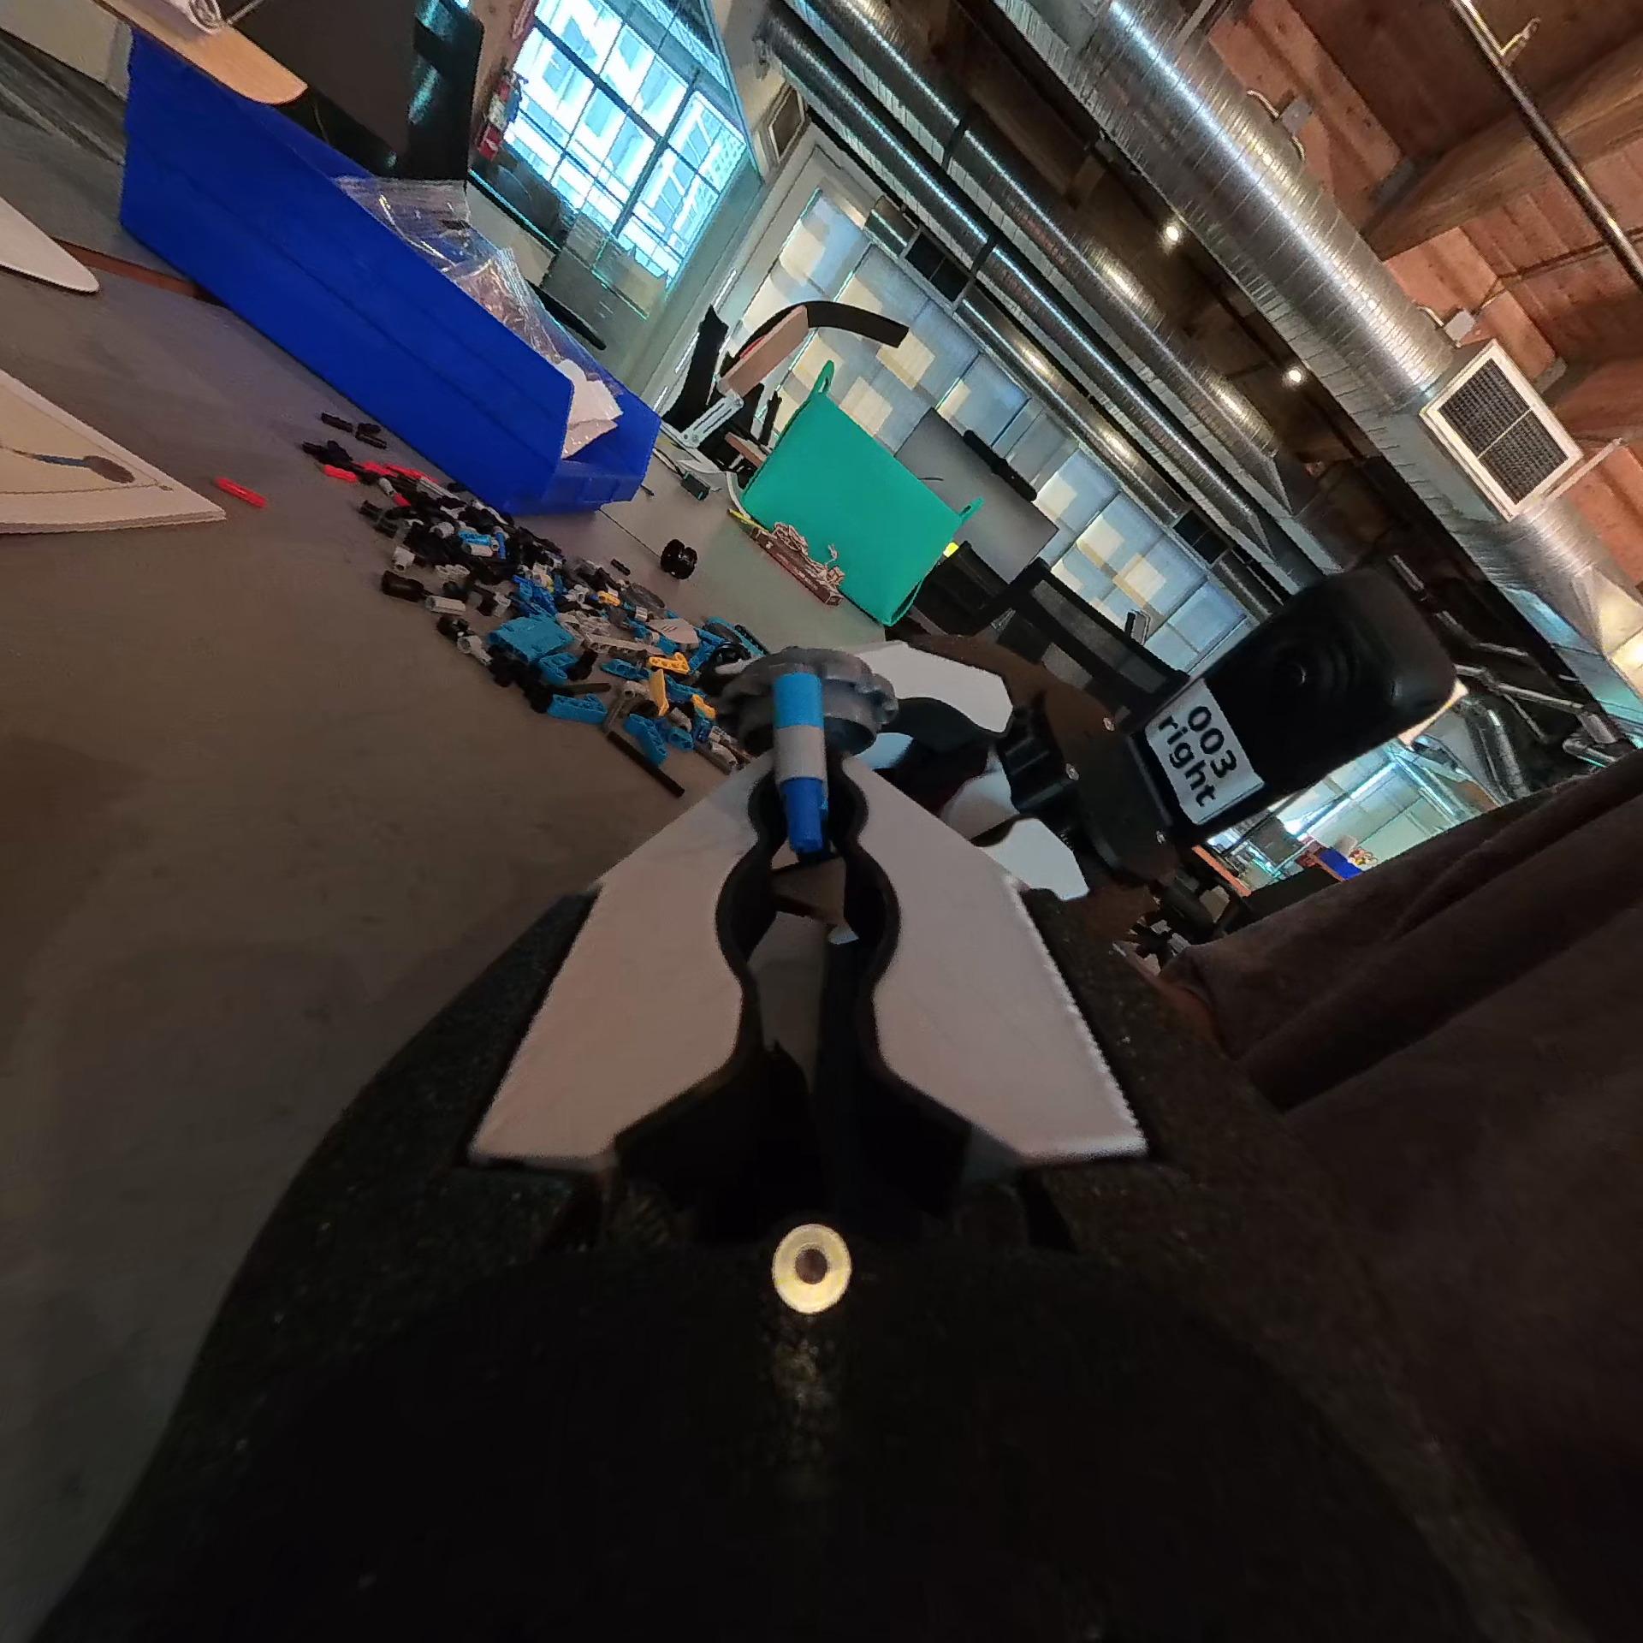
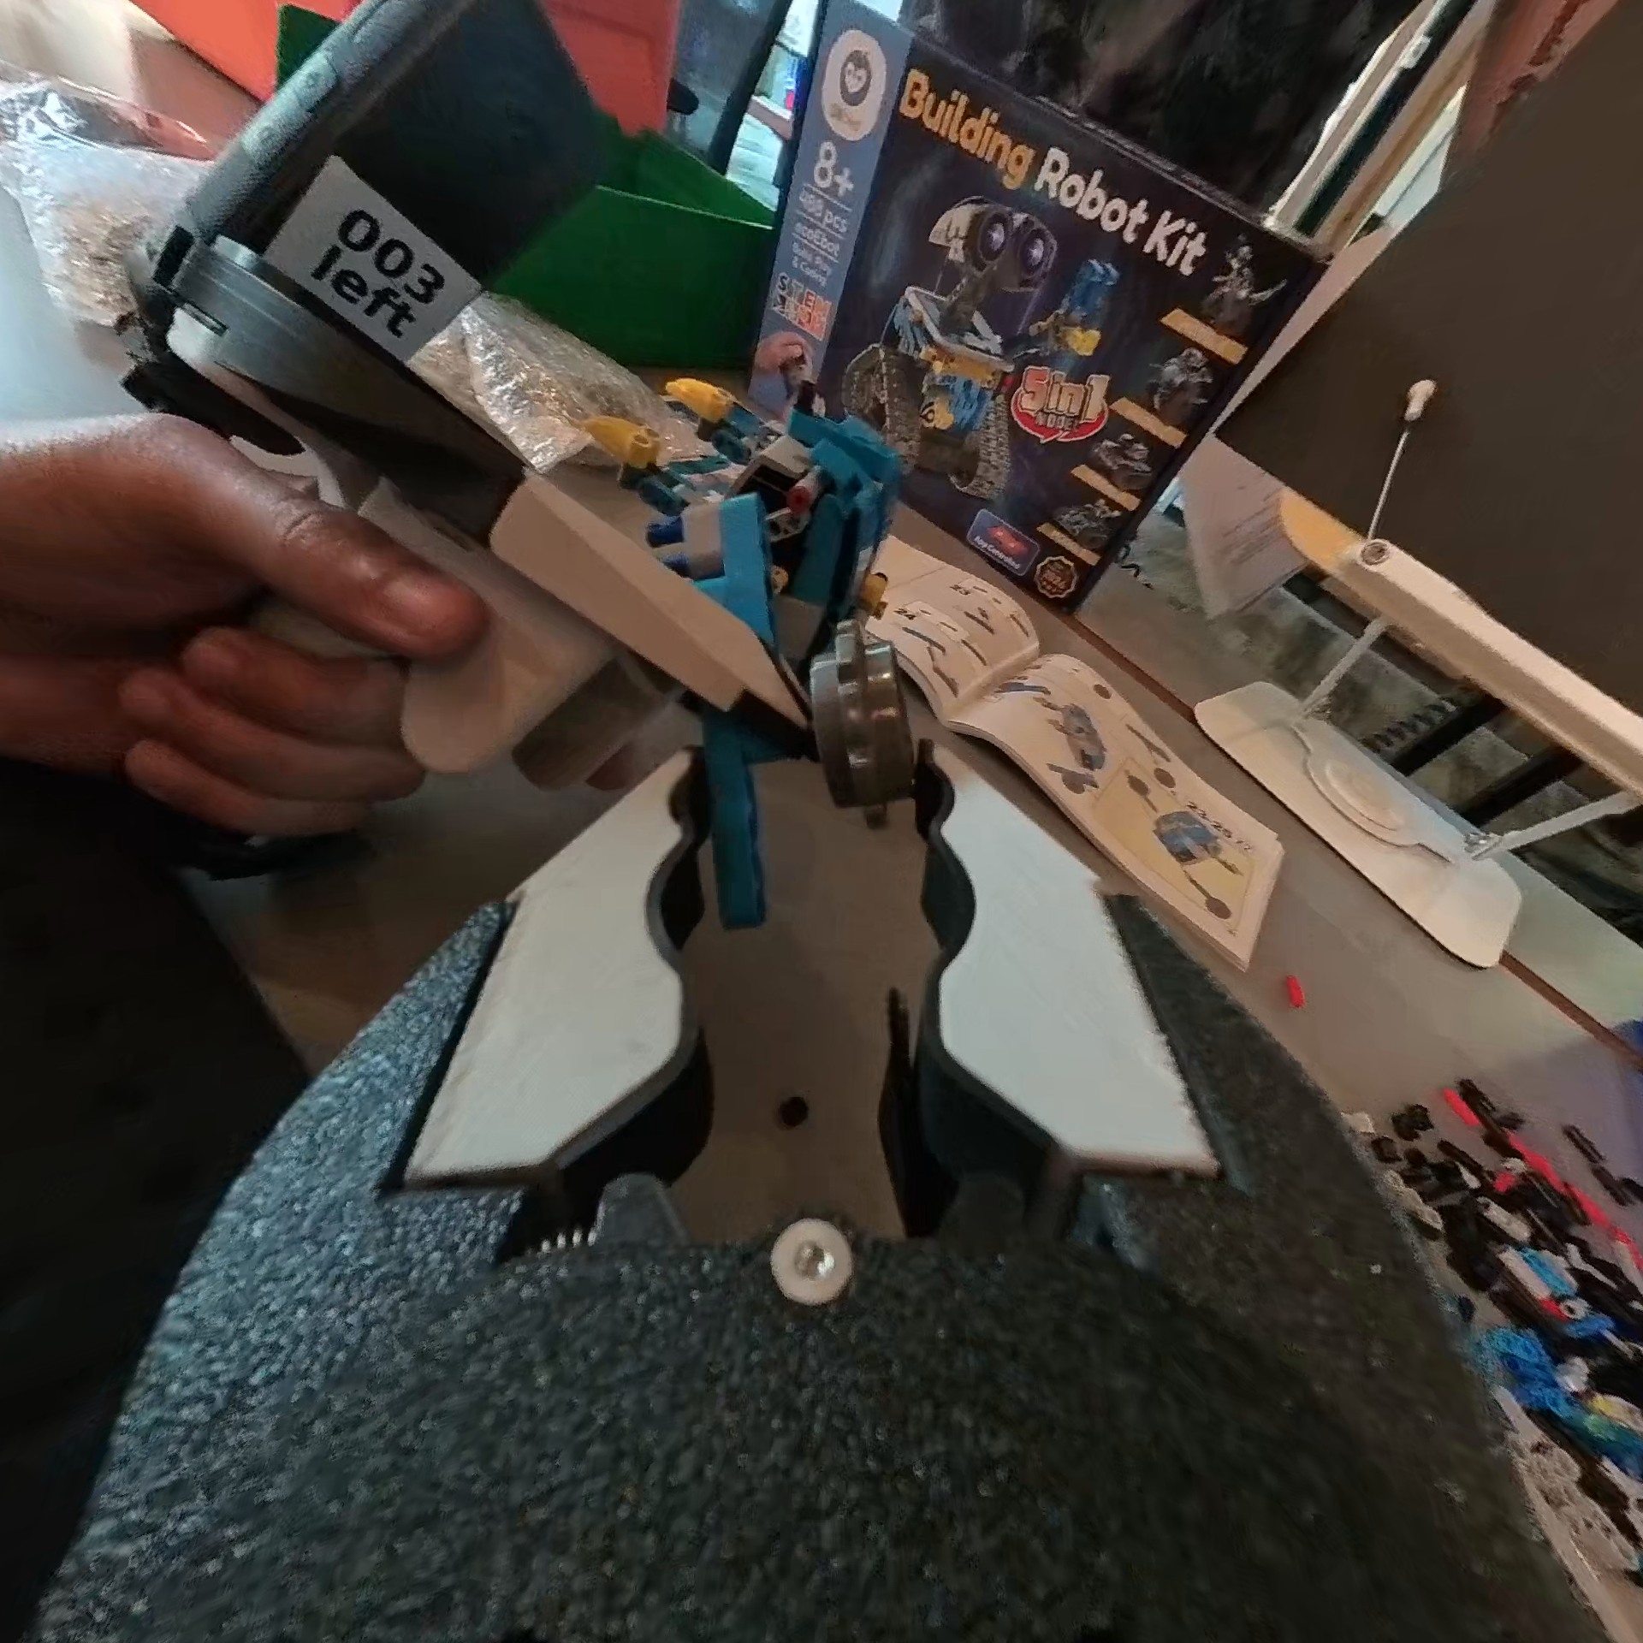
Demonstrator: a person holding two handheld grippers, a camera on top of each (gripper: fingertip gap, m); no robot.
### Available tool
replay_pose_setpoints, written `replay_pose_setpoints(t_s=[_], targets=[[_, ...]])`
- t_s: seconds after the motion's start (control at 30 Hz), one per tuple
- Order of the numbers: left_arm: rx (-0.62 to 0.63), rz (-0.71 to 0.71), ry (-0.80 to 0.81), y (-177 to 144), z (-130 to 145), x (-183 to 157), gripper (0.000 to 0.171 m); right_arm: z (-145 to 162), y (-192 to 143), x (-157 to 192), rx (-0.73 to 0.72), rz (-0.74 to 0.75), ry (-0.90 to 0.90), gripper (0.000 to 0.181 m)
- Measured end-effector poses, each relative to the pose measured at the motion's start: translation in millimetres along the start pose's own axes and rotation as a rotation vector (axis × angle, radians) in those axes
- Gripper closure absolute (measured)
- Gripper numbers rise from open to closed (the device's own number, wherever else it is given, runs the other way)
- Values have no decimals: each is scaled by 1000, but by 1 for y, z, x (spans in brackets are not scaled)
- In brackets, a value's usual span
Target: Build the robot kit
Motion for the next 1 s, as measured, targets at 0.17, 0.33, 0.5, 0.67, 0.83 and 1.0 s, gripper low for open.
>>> replay_pose_setpoints(t_s=[0.17,0.33,0.5,0.67,0.83,1.0], targets=[[0,-7,4,0,0,1,164,1,0,0,9,-8,6,135],[-2,-22,21,1,0,0,164,2,0,0,20,-21,20,137],[-4,-21,24,1,0,0,164,2,0,0,30,-19,13,137],[6,-29,17,1,1,2,164,4,1,0,33,-38,44,137],[11,-29,12,1,2,2,164,5,2,1,26,-37,52,136],[15,-33,12,2,3,3,164,5,2,1,29,-32,50,135]])
Point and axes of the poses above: each gripper's, where its closed fingertips meet, y out along the fingers, z out of its underside, x = y × z across the jaws, the point moved 1 cm from there along -y, back along the fingers, and after that the axes turned 8 degrees about x, right-handed, at the moved point
